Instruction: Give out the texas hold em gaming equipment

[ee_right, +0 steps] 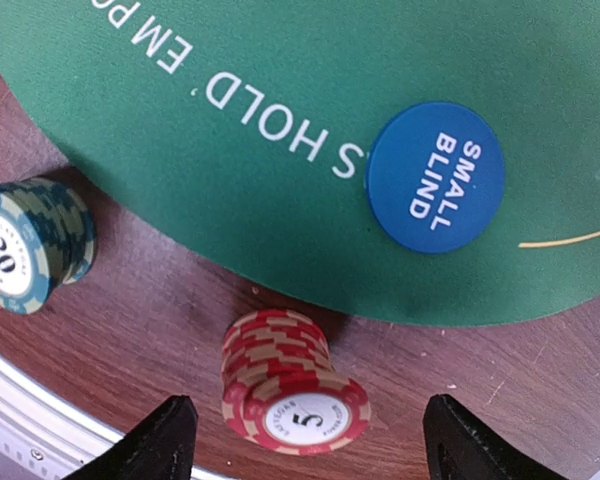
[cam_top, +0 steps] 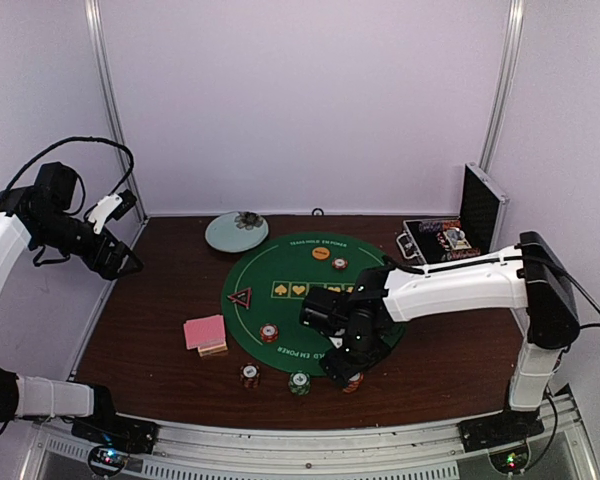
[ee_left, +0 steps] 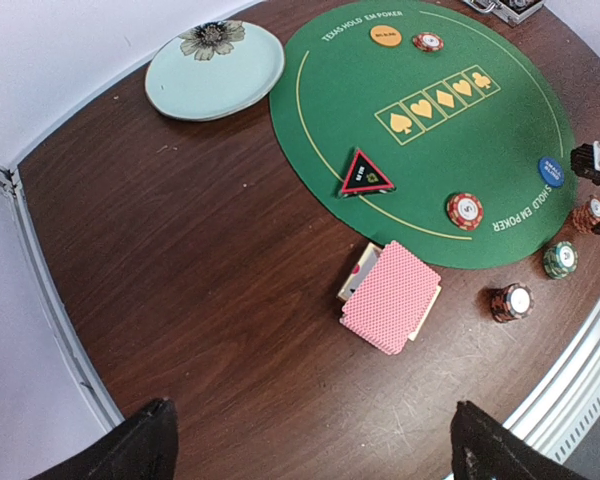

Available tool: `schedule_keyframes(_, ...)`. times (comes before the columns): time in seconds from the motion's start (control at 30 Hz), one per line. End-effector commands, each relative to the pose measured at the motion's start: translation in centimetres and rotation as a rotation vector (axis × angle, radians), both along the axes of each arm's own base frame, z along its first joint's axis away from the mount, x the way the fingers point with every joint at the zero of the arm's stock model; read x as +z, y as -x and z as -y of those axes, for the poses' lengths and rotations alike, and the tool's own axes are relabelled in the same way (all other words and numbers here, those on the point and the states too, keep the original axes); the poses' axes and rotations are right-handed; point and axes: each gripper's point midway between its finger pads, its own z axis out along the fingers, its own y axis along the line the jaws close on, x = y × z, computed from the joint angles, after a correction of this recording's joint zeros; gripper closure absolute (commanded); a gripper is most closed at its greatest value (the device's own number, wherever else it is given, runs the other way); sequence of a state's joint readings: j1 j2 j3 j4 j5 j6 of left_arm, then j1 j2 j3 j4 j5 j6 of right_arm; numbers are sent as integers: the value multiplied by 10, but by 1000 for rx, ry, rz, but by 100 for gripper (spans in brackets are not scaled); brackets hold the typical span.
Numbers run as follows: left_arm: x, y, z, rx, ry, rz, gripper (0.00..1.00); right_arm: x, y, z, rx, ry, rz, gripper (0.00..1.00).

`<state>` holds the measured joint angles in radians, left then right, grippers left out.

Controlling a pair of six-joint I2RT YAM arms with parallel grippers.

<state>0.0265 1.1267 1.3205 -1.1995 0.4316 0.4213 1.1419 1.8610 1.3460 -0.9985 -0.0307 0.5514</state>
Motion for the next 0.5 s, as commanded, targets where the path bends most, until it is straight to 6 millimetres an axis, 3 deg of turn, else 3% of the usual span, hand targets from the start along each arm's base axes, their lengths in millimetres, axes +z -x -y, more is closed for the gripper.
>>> schedule_keyframes(0.0, 11, 0, 0, -9, 3, 36, 2, 1, -8, -12, 10, -14, 25, 20)
schedule_keyframes(0.47, 12, 0, 0, -6, 0, 40, 3, -13, -11, -11, 12, 7, 24, 30)
